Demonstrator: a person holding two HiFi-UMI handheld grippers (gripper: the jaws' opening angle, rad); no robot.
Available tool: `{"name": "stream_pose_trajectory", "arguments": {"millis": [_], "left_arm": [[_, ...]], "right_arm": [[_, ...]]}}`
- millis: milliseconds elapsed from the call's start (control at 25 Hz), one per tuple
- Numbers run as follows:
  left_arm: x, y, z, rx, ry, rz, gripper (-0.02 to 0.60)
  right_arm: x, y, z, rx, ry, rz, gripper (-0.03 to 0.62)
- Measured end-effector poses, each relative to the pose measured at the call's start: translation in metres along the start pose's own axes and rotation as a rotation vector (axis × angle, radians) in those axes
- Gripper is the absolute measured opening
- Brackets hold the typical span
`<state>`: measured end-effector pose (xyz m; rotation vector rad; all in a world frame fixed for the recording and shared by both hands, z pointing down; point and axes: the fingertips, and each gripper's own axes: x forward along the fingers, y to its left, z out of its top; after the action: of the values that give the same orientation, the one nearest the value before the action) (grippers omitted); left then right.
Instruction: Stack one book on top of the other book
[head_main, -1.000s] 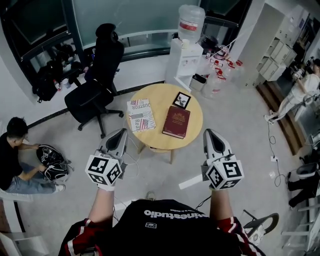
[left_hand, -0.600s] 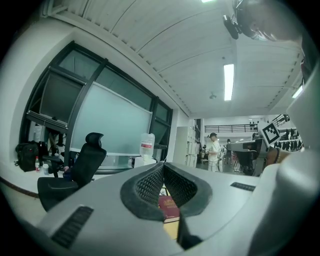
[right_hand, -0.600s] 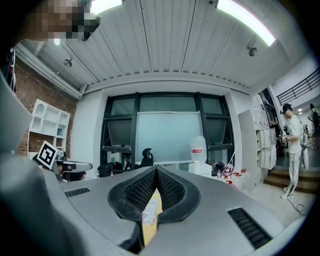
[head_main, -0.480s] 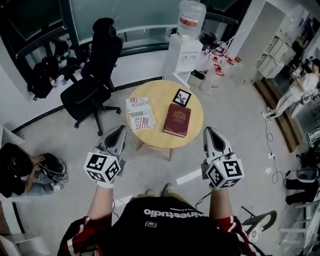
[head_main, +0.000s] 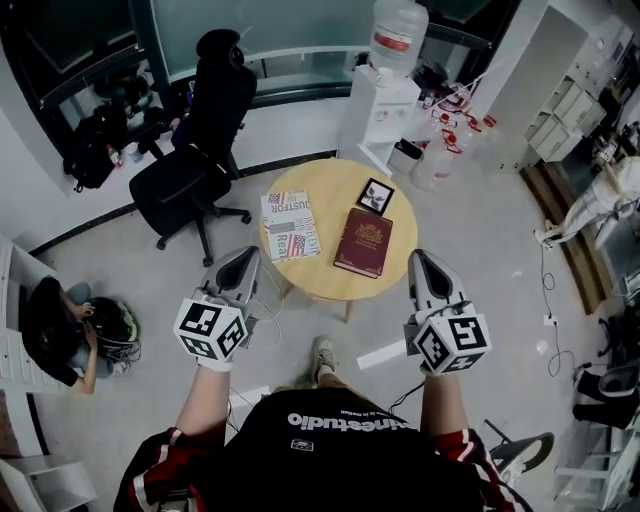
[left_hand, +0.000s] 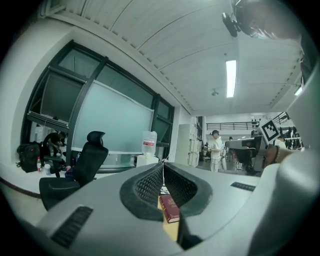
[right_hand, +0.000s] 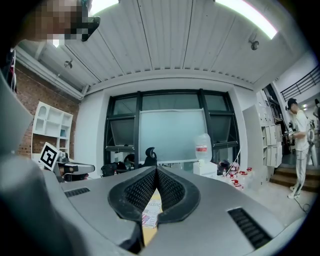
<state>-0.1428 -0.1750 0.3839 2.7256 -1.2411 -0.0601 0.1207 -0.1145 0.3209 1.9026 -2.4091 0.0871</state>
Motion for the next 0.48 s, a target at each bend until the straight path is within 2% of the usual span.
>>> {"name": "stream_pose_trajectory", "arguments": {"millis": [280,320,360,480], "left_arm": [[0.025,0.007,0.005,0.052,0.026,0.024,0.021],[0.029,0.007,0.006,0.059,0.03,0.024,0.05],[0.032,0.008,0.008,0.063,0.034,0.024,0.11],[0.041,0.012,0.006,0.065,0.048,0.026,0.164]], "right_arm": [[0.029,-0.006,0.009,-0.01,-0.013,0.05,0.026],[0.032,-0.006,0.011,-0.014,-0.014,0.056,0.026],[0.034,-0.007,0.012,-0.017,-0.015,0.06,0.026],[0.043,-0.009,0.013,-0.014,-0.016,0.07,0.026]]}}
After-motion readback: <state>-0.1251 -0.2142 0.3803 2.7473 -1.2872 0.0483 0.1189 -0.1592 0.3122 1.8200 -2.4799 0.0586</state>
